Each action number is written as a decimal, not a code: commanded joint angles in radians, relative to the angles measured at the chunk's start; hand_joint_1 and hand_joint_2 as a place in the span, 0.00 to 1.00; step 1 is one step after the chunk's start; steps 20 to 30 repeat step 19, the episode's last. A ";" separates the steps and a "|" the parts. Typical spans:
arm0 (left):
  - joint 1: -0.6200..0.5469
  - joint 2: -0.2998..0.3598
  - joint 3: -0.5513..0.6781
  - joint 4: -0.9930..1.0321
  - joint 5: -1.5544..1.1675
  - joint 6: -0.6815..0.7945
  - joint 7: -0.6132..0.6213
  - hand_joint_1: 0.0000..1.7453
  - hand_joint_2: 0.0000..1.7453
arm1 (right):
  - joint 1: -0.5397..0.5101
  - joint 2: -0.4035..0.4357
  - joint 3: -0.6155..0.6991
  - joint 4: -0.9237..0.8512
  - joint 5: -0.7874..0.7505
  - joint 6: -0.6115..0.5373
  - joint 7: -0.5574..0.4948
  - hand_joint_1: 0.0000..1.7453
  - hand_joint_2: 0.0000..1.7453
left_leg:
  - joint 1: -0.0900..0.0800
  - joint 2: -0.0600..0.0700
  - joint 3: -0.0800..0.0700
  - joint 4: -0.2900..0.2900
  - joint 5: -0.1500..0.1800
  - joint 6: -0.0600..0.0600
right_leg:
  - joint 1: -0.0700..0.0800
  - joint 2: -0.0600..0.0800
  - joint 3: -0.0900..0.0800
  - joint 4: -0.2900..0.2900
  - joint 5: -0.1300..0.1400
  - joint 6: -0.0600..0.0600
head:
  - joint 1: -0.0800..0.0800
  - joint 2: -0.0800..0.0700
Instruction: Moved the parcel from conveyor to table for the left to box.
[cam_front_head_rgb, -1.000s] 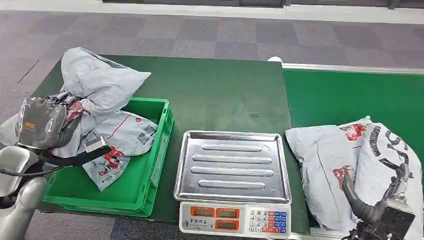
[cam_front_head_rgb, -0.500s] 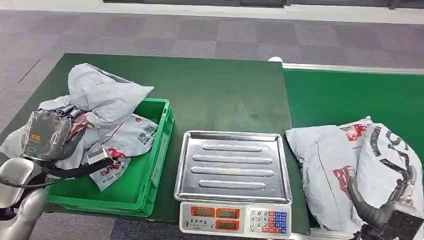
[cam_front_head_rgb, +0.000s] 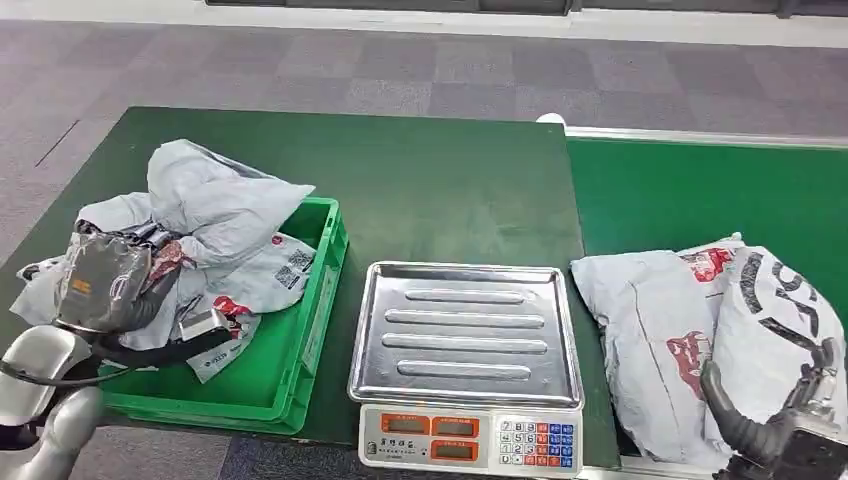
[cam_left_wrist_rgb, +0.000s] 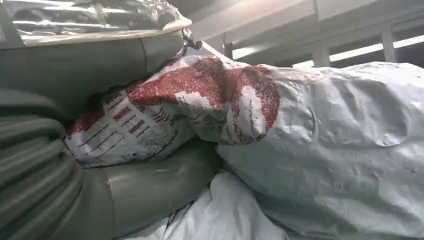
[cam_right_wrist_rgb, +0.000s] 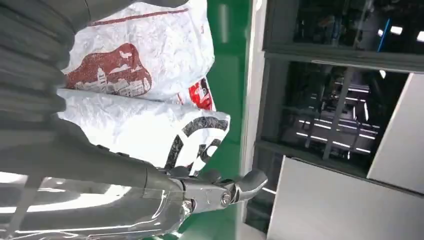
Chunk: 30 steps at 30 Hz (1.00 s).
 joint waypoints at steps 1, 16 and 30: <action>0.012 -0.135 0.019 0.112 -0.036 0.082 -0.024 1.00 1.00 | 0.020 0.050 -0.090 -0.027 0.004 0.025 0.000 0.00 1.00 | 0.000 -0.002 0.004 -0.002 0.000 0.000 | 0.000 -0.001 0.005 -0.002 -0.001 0.000 | 0.000 0.000; 0.012 -0.215 -0.004 0.199 -0.058 0.144 -0.027 1.00 1.00 | 0.026 0.094 -0.144 -0.066 0.034 0.069 -0.006 0.00 1.00 | 0.000 -0.003 0.008 -0.004 -0.001 0.000 | 0.000 -0.003 0.008 -0.004 -0.002 0.000 | 0.000 0.000; -0.001 -0.218 -0.010 0.204 -0.063 0.147 -0.026 1.00 1.00 | 0.018 0.078 -0.144 -0.054 0.031 0.075 -0.007 0.00 1.00 | -0.001 -0.002 0.004 -0.002 -0.001 0.000 | -0.001 -0.002 0.004 -0.001 -0.001 0.000 | 0.000 0.000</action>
